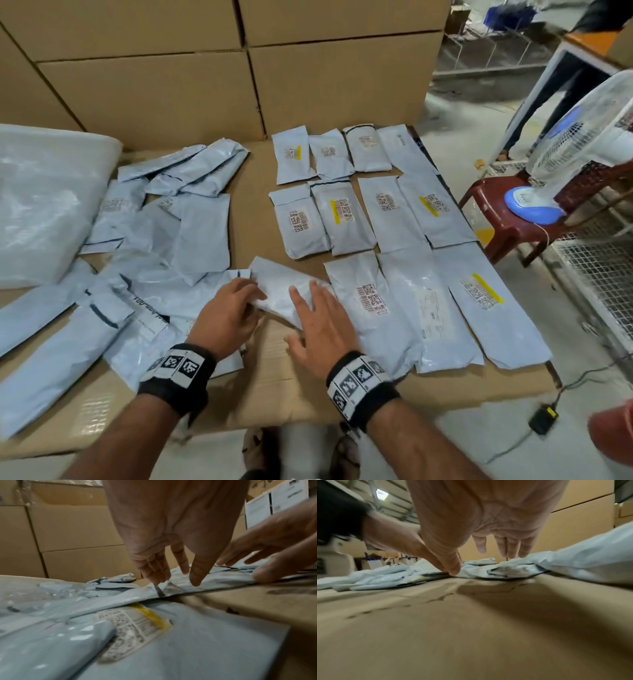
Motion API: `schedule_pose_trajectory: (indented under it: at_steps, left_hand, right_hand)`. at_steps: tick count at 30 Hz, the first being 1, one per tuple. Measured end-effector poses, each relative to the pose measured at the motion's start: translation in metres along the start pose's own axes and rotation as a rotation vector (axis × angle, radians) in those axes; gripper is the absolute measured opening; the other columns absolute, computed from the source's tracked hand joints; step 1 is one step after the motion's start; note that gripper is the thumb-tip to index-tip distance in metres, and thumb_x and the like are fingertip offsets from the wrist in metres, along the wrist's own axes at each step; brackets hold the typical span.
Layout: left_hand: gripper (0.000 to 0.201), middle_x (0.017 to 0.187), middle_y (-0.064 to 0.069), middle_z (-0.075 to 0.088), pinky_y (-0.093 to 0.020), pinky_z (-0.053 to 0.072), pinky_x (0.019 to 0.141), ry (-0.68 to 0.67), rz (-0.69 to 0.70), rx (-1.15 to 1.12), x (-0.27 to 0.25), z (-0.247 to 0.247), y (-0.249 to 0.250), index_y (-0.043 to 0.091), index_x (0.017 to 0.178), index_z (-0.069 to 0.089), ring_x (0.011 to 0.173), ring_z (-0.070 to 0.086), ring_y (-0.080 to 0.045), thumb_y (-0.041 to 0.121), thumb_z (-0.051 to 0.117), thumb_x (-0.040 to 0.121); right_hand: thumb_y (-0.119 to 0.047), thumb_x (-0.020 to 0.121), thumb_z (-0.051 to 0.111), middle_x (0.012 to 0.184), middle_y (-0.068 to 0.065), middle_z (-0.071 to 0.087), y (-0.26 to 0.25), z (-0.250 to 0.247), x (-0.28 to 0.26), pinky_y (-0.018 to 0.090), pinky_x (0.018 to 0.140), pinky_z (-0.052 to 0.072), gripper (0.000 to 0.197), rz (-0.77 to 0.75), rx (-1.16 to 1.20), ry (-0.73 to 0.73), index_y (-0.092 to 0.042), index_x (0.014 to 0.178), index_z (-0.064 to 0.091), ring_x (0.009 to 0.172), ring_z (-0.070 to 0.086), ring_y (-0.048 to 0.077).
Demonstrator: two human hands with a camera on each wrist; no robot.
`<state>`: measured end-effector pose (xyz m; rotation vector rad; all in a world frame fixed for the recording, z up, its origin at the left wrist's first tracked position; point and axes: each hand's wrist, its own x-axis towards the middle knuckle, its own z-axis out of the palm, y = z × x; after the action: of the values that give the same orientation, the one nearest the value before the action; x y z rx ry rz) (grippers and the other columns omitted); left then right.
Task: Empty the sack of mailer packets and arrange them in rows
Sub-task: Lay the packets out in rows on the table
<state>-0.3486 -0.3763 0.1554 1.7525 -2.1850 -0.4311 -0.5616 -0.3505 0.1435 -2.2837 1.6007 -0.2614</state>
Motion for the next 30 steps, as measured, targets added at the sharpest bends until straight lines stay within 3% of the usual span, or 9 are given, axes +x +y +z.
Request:
schedule_pose_trajectory:
  at_steps: [3,6,12,16,20,23,26,28,30]
  left_hand:
    - [0.043,0.120,-0.004,0.057,-0.039,0.052,0.084,-0.011,-0.065,0.091,-0.006,-0.009,-0.017,0.019,0.120,0.059,0.104,0.058,-0.028,0.036,0.065,0.081]
    - [0.060,0.130,-0.007,0.055,-0.044,0.051,0.090,-0.126,-0.155,0.199,-0.009,-0.016,-0.035,0.018,0.130,0.055,0.111,0.057,-0.031,0.046,0.068,0.079]
    - [0.044,0.125,-0.005,0.058,-0.040,0.049,0.079,-0.107,-0.223,0.316,-0.005,-0.024,-0.061,0.021,0.115,0.062,0.106,0.057,-0.031,0.042,0.061,0.077]
    - [0.050,0.123,-0.011,0.057,-0.043,0.051,0.087,-0.101,-0.212,0.223,0.003,-0.028,-0.072,0.018,0.116,0.062,0.111,0.054,-0.034,0.045,0.067,0.074]
    - [0.062,0.126,-0.007,0.056,-0.039,0.046,0.096,-0.057,-0.119,0.059,0.009,-0.028,-0.070,0.019,0.132,0.054,0.117,0.051,-0.028,0.047,0.071,0.079]
    - [0.069,0.132,-0.004,0.053,-0.035,0.044,0.098,-0.052,-0.076,-0.058,0.016,-0.032,-0.061,0.022,0.142,0.044,0.118,0.050,-0.024,0.044,0.070,0.082]
    - [0.068,0.137,-0.006,0.050,-0.037,0.045,0.099,-0.046,-0.099,-0.181,0.023,-0.033,-0.055,0.020,0.147,0.035,0.122,0.050,-0.024,0.035,0.065,0.087]
    - [0.067,0.140,-0.007,0.047,-0.038,0.047,0.099,-0.091,-0.108,-0.189,0.024,-0.030,-0.055,0.020,0.148,0.032,0.124,0.051,-0.024,0.028,0.061,0.089]
    - [0.067,0.140,-0.008,0.047,-0.041,0.048,0.098,-0.140,-0.108,-0.174,0.023,-0.027,-0.057,0.022,0.147,0.031,0.122,0.052,-0.026,0.023,0.059,0.086]
  right_hand:
    - [-0.055,0.090,0.060,0.164,0.021,0.010,-0.009,0.004,0.035,0.048,0.125,0.010,0.094,0.055,-0.050,-0.078,-0.024,0.161,0.008,0.152,0.011,0.037]
    - [-0.058,0.088,0.058,0.154,0.019,0.028,-0.018,0.009,0.060,0.048,0.119,0.023,0.089,0.119,-0.079,-0.063,-0.025,0.160,0.017,0.142,0.025,0.037]
    - [-0.055,0.089,0.048,0.131,0.018,0.049,-0.037,0.003,0.083,0.045,0.094,0.041,0.073,0.178,-0.234,-0.090,-0.019,0.151,0.033,0.118,0.046,0.035]
    - [-0.041,0.094,0.042,0.100,0.017,0.066,-0.047,-0.013,0.094,0.039,0.071,0.043,0.047,0.185,-0.113,0.005,-0.014,0.132,0.048,0.091,0.063,0.036]
    - [-0.030,0.097,0.041,0.080,0.011,0.063,-0.050,-0.029,0.093,0.039,0.059,0.048,0.029,0.181,0.027,0.065,-0.012,0.119,0.048,0.069,0.059,0.033]
    - [-0.034,0.095,0.040,0.084,0.013,0.065,-0.047,-0.025,0.088,0.046,0.063,0.053,0.029,0.188,0.213,0.113,-0.015,0.116,0.047,0.072,0.060,0.035]
    - [-0.035,0.093,0.044,0.122,0.006,0.065,-0.039,-0.017,0.077,0.046,0.090,0.054,0.048,0.193,0.411,0.071,-0.030,0.140,0.042,0.105,0.064,0.029]
    - [-0.026,0.096,0.047,0.135,0.003,0.054,-0.036,-0.010,0.066,0.041,0.096,0.050,0.055,0.196,0.316,0.006,-0.037,0.149,0.037,0.114,0.058,0.025]
    - [-0.034,0.098,0.049,0.134,0.003,0.047,-0.041,-0.001,0.055,0.039,0.092,0.050,0.051,0.197,0.121,-0.024,-0.037,0.148,0.041,0.116,0.055,0.027]
